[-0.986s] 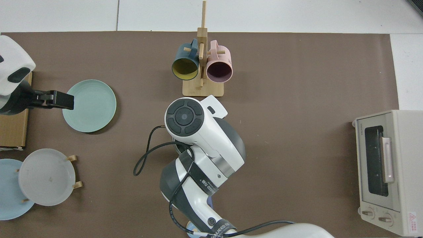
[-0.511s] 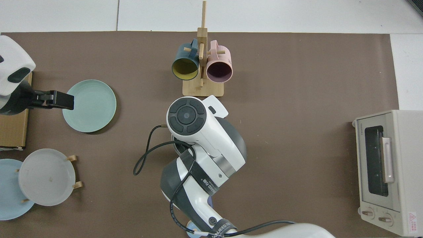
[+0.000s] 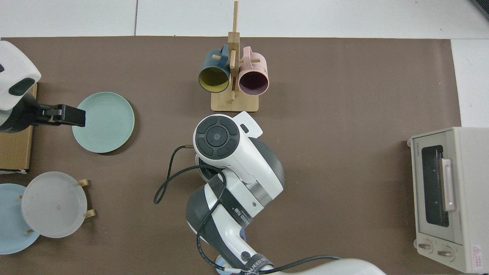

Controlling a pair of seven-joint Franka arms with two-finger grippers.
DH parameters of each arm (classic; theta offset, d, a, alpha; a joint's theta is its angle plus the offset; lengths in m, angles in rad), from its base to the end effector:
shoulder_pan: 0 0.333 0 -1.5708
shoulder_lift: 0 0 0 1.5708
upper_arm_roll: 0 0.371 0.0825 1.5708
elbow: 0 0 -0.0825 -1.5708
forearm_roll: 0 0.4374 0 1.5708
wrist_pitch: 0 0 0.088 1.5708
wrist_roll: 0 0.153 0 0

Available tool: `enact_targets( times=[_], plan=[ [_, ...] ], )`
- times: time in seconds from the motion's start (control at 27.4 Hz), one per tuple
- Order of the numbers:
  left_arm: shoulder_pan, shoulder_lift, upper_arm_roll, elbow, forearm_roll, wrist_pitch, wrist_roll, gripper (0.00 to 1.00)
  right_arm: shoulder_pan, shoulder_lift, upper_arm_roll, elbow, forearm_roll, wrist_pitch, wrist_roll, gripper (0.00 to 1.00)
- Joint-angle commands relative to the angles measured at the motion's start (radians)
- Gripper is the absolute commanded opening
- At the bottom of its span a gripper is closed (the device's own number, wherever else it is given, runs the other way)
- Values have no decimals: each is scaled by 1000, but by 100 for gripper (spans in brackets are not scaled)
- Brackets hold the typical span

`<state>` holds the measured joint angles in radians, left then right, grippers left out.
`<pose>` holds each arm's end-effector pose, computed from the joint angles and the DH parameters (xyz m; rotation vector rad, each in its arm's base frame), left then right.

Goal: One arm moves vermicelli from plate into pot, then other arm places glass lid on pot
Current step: 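Lower the glass lid onto the pot with the right gripper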

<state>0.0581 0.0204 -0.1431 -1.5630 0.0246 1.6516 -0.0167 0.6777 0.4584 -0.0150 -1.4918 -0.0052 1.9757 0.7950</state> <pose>0.6247 -0.0487 0.6327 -3.1197 0.1082 -0.1084 0.6039 0.4726 0.3932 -3.1263 0.2014 -0.0418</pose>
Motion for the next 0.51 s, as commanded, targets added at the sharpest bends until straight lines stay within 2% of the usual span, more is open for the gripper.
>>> enact_targets(
  times=[0.0,0.47],
  plan=[
    [-1,-25,7,-25,-12,2,11,100,-1,-17,1,-61,7,22,-19,11],
    [-1,-25,7,-25,-12,2,11,100,3,-17,-2,-59,-24,18,-8,8]
  ],
)
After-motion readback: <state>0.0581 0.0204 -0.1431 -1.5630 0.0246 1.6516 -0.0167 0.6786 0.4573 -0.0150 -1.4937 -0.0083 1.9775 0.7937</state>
